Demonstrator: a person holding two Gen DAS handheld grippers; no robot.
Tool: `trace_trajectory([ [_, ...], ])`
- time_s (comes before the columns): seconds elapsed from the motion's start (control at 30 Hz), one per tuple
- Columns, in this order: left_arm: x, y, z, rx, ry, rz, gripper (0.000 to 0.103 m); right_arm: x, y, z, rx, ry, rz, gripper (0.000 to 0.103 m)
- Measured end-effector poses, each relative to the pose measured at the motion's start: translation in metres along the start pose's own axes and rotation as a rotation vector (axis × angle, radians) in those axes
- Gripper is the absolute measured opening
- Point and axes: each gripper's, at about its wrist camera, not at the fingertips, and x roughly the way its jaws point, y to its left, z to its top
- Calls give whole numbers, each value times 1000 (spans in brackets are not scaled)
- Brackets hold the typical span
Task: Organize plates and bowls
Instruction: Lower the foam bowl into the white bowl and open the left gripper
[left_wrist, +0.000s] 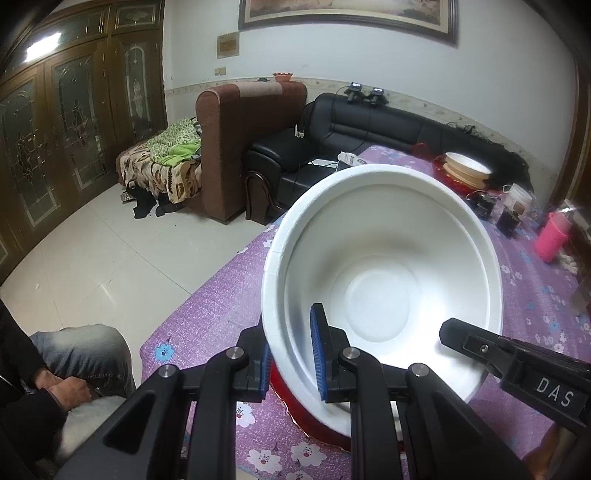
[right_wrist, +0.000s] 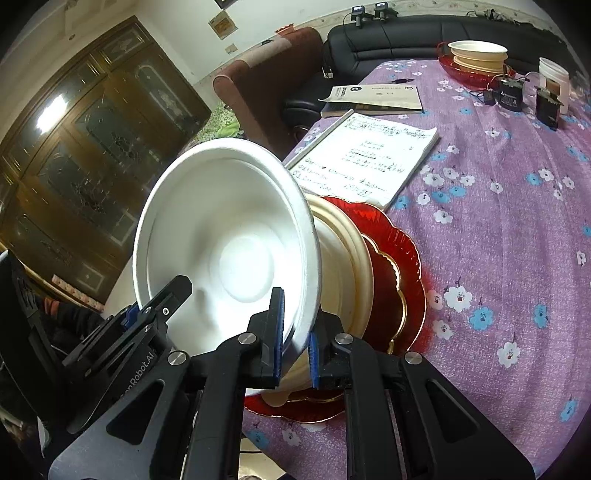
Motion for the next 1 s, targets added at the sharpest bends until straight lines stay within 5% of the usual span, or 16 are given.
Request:
trace_trajectory([
  [0.77,4,13,-3,-11,24,2,20,8,-5,-2,21,35,22,11],
  [0.83,2,13,-3,-11,18,18,30,6,-6,-2,19,28,13,11],
  [0.9,-1,15,-3,-9,3,34,52,5,-7,-3,23,29,19,11],
  [1.0,-8,19,-5,-11,-18,50,59,3,-8,-3,25,28,24,11],
])
